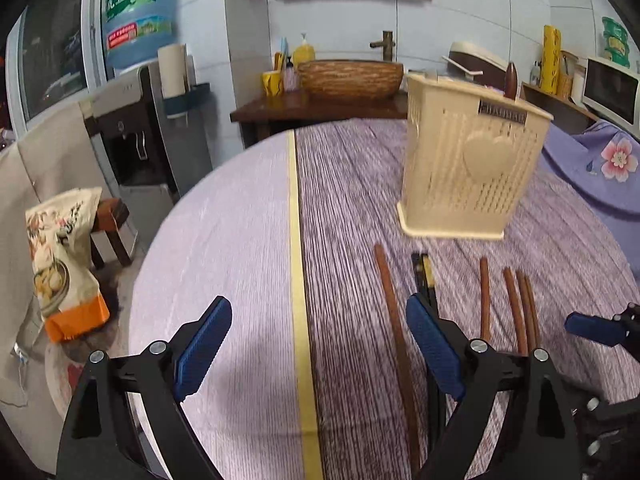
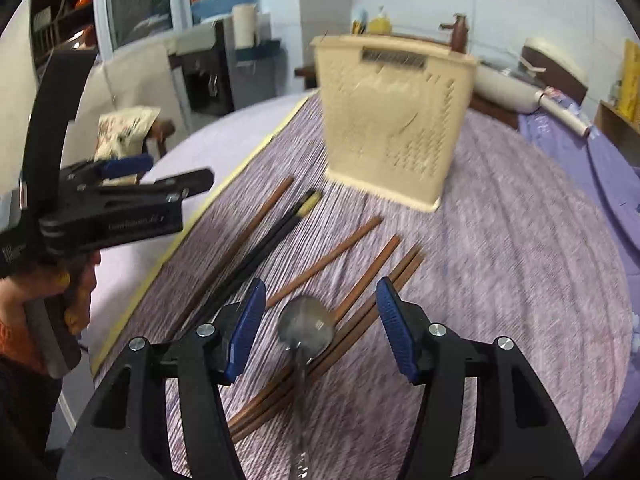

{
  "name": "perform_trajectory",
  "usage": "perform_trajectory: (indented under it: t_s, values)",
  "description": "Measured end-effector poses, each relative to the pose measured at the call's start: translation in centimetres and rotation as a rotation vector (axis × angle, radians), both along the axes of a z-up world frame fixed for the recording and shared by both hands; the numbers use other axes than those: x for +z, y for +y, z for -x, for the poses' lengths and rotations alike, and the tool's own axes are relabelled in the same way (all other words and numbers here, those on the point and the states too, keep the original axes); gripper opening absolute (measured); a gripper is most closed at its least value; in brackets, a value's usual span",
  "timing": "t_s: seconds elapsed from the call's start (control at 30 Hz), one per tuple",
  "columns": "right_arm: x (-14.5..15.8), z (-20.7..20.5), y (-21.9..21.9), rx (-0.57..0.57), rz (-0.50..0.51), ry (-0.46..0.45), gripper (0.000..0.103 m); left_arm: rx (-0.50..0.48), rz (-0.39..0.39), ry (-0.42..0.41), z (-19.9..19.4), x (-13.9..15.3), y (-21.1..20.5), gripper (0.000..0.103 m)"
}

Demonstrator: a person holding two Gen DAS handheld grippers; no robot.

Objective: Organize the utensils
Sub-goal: 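Grasp a brown chopstick with the left tool while the right tool grasps a silver spoon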

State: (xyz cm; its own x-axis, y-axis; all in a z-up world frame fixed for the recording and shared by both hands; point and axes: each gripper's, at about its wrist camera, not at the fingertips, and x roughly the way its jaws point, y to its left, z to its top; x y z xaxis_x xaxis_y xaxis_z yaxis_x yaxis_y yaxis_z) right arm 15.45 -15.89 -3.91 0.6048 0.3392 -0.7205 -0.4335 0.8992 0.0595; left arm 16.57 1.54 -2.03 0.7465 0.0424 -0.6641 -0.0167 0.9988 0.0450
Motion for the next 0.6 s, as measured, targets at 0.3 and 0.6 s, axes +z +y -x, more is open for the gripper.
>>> perform_trajectory:
  t_s: [0.3, 0.6]
  values:
    - [-2.6, -0.2, 1.3, 0.009, 0.065, 0.089, 0.055, -0.019, 0.014, 0.045, 0.8, -1.8, 0.1, 0.082]
    - [-2.3, -0.8, 1.7, -0.009, 0.116, 0.084, 0.038, -0.032, -0.004, 0.051, 0.4, -1.8, -0.2, 0.082]
